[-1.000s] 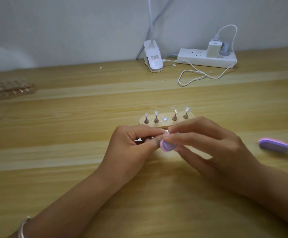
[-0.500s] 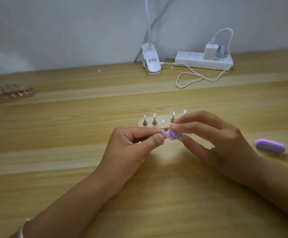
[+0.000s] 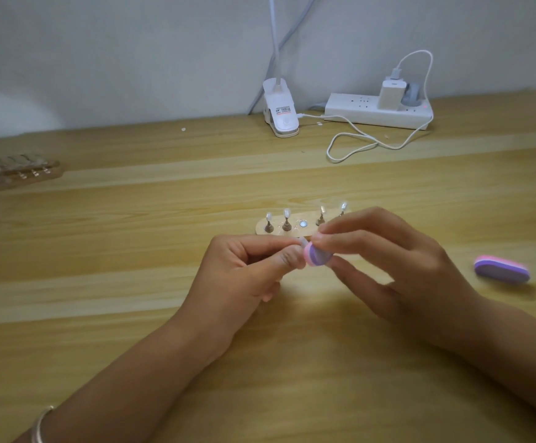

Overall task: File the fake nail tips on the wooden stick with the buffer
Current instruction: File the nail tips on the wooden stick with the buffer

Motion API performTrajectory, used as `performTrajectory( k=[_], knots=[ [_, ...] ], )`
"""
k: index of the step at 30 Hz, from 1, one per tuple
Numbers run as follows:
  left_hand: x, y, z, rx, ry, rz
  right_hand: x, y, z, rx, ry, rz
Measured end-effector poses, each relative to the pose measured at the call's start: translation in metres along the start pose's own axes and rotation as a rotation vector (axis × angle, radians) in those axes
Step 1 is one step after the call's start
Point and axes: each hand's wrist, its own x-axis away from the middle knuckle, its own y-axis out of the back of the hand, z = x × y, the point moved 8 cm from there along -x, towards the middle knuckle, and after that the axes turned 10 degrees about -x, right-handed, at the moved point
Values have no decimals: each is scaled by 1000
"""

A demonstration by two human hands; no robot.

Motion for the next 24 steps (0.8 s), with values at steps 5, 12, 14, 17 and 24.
performTrajectory(
  k=[5,12,14,17,24],
  knots=[
    [1,-1,0,30,13,9,1,-5,7,-28,18,-4],
    [0,-3,2,53,42,24,1,1,-1,-34,-19,-35],
    [0,-2,3,54,49,18,2,-5,6,-27,27,-15],
    [0,-1,2,57,39,18,1,0,-5,13,-9,-23],
    [1,-2,2,48,46,33,1,14,-10,-39,-69,-93]
  ],
)
